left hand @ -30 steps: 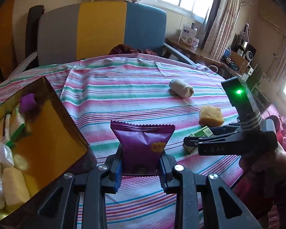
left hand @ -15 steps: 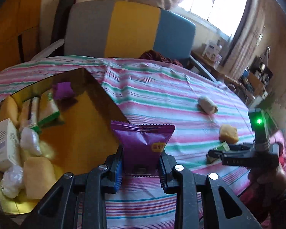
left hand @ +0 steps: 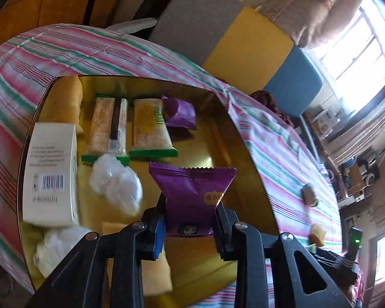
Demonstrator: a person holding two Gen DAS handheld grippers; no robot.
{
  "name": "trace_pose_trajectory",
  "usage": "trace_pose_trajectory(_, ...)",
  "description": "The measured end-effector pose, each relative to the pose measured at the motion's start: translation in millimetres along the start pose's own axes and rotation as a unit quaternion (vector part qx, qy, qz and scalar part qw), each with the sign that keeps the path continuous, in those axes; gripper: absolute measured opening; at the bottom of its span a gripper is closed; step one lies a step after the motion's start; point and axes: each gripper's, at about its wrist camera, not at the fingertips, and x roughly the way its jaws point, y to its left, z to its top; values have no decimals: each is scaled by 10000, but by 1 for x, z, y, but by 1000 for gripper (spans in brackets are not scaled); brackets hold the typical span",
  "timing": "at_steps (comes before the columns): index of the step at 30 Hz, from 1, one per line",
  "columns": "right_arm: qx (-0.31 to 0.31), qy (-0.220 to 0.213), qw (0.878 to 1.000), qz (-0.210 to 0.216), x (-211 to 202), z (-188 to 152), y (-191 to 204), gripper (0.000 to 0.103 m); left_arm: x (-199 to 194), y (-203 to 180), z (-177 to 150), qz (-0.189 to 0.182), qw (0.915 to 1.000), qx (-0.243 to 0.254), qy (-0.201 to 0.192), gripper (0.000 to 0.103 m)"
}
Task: Organize objects
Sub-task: 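Carry the purple packet over the gold tray with the left gripper while the right gripper lifts the green box, then open the left gripper to drop the purple packet while the right gripper carries the green box over the tray, then lower the green box into the tray and open the right gripper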
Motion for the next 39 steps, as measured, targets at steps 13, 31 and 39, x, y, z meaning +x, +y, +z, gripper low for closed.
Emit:
trace_pose_trajectory(13, 18, 3, 10000, 4, -1, -1, -1, 72, 46, 18, 23, 881, 9955, 71, 356, 49)
trace_pose_trajectory(31, -529, -844, 9908, 913, -57, 27, 103, 71, -61, 30, -7, 1159, 9887, 438, -848, 49)
trace_pose_trajectory(39, -1403, -870, 9722, 1663, -54, 51, 251, 71, -77, 66, -19, 1221, 9881, 12, -936, 49)
